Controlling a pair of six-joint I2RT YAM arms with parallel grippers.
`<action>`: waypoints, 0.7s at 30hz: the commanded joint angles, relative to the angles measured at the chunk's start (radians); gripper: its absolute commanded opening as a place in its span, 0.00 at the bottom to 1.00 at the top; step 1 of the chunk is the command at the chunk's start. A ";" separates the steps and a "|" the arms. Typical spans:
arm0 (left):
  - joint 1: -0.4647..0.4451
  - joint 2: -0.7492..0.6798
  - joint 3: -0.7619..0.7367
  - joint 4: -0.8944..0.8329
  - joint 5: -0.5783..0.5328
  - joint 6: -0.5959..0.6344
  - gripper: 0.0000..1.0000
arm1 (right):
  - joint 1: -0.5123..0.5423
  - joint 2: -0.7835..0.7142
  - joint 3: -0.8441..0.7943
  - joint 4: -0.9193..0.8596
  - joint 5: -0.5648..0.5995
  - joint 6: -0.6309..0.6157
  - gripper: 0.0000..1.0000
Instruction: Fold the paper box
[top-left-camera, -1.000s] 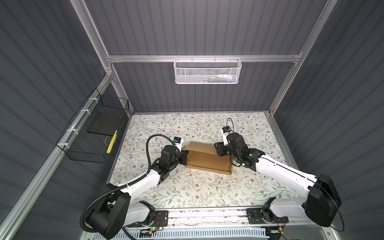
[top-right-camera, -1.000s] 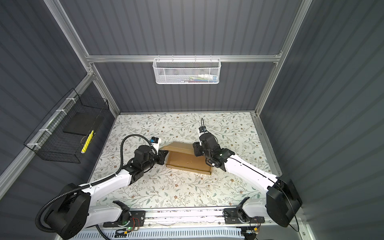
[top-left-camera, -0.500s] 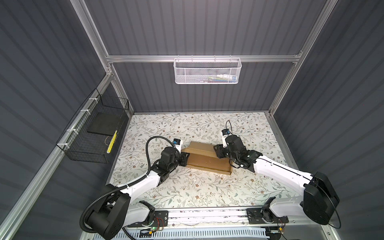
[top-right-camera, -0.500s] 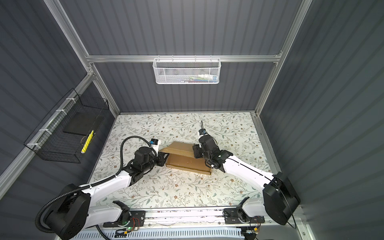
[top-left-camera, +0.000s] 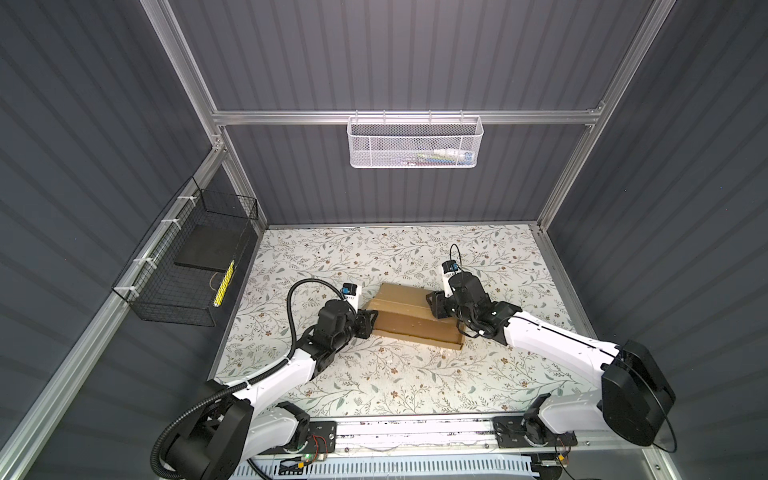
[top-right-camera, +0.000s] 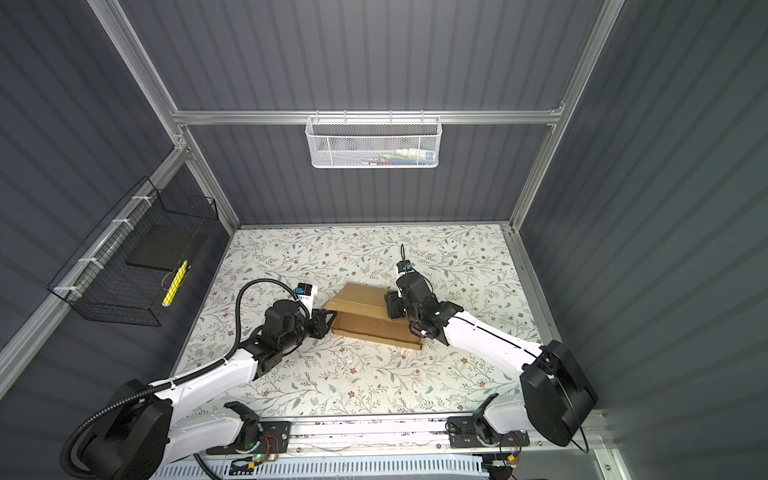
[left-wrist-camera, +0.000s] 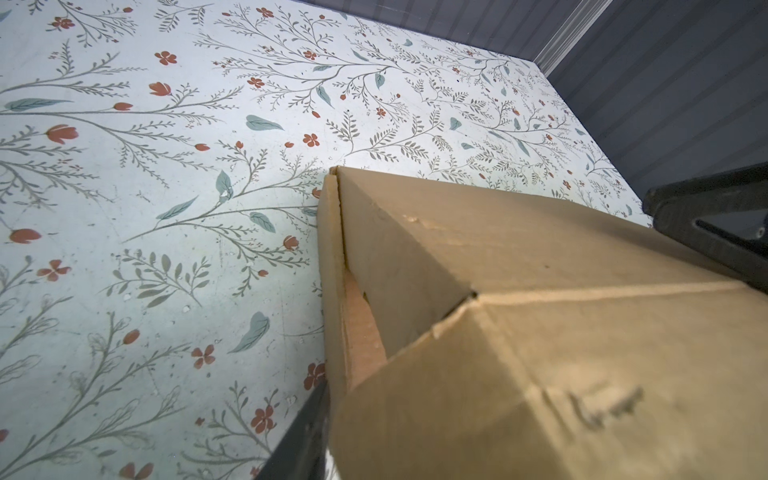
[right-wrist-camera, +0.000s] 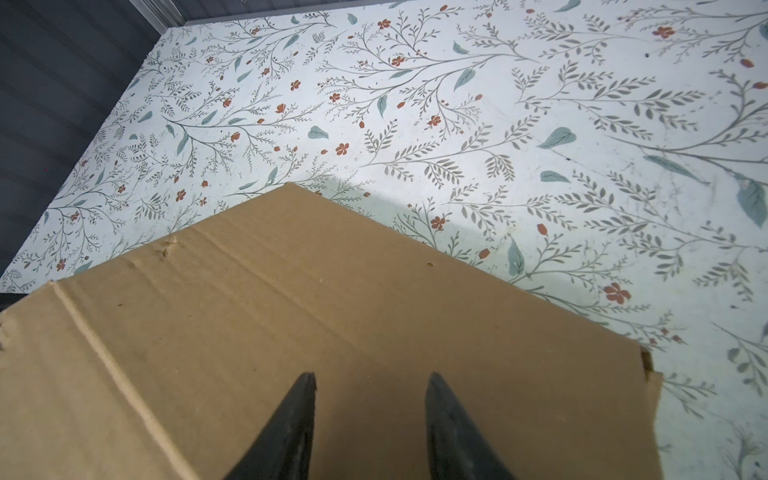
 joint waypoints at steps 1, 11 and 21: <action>-0.003 -0.034 -0.016 -0.039 -0.016 -0.013 0.44 | 0.002 0.016 -0.014 0.017 -0.003 0.012 0.45; -0.004 -0.103 -0.061 -0.117 -0.058 -0.009 0.44 | 0.002 0.030 -0.035 0.038 -0.003 0.023 0.45; -0.002 -0.168 -0.083 -0.174 -0.104 -0.024 0.45 | 0.003 0.053 -0.048 0.055 -0.008 0.035 0.45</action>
